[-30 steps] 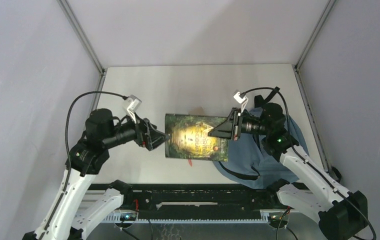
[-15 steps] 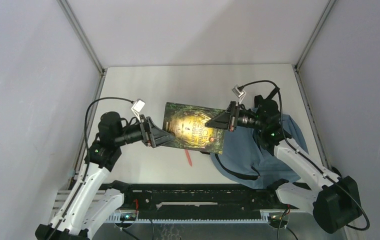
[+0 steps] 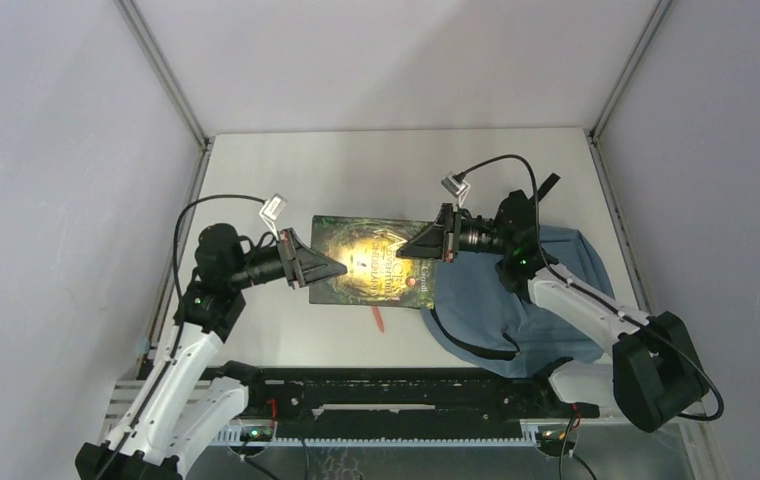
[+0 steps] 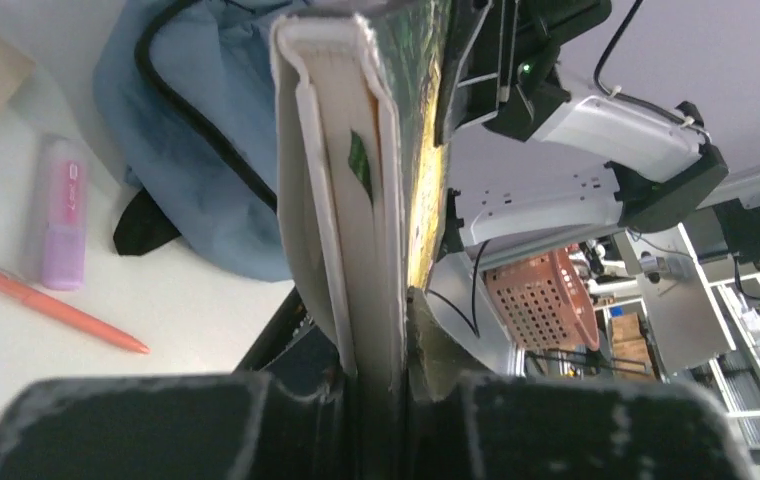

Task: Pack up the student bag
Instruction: Pick up the book from the center of the board, then place the book in the student bag.

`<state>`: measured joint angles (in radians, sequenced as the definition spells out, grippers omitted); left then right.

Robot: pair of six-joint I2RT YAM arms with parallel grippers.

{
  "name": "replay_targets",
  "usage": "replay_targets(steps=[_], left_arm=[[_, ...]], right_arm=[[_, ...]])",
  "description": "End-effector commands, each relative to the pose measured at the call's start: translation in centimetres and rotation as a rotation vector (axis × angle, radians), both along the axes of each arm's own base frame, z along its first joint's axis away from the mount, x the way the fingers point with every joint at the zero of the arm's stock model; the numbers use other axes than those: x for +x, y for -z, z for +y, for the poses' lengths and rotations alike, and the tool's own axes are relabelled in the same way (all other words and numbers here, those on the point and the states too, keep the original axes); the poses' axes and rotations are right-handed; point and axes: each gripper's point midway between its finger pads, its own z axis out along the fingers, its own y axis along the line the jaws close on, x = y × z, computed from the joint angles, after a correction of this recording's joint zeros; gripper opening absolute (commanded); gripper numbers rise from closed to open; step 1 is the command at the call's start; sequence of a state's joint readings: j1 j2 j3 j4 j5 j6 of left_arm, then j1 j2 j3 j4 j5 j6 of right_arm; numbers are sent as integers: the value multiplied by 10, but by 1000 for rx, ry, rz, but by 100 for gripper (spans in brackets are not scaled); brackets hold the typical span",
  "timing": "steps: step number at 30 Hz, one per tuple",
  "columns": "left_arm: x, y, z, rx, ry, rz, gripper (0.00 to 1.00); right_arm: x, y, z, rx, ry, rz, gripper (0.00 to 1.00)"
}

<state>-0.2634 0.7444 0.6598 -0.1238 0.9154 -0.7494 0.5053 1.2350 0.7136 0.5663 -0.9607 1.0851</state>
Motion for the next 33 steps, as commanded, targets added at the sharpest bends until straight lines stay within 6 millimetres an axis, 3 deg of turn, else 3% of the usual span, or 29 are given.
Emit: replay_targets(steps=[1, 5, 7, 11, 13, 16, 20, 28, 31, 33], left_arm=[[6, 2, 1, 44, -18, -44, 1], [24, 11, 16, 147, -149, -20, 0], [32, 11, 27, 185, -233, -13, 0], [45, 18, 53, 277, -384, 36, 0], [48, 25, 65, 314, -438, 80, 0], [55, 37, 81, 346, -505, 130, 0], [61, 48, 89, 340, -529, 180, 0], [57, 59, 83, 313, -502, 211, 0], [55, 63, 83, 316, -495, 218, 0], [54, 65, 83, 318, -492, 219, 0]], right_arm=[[11, -11, 5, 29, 43, -10, 9], [37, 33, -8, -229, 234, 36, 43], [52, 67, -36, -469, 415, 56, 56], [65, 106, -102, -779, 706, 65, 64], [57, 115, -117, -878, 734, 43, 66], [46, 119, -118, -961, 745, -25, 70], [30, 125, -98, -1028, 710, -130, 78], [23, 154, -99, -1336, 717, -212, 79], [23, 158, -103, -1412, 724, -241, 69], [23, 156, -106, -1423, 735, -247, 53]])
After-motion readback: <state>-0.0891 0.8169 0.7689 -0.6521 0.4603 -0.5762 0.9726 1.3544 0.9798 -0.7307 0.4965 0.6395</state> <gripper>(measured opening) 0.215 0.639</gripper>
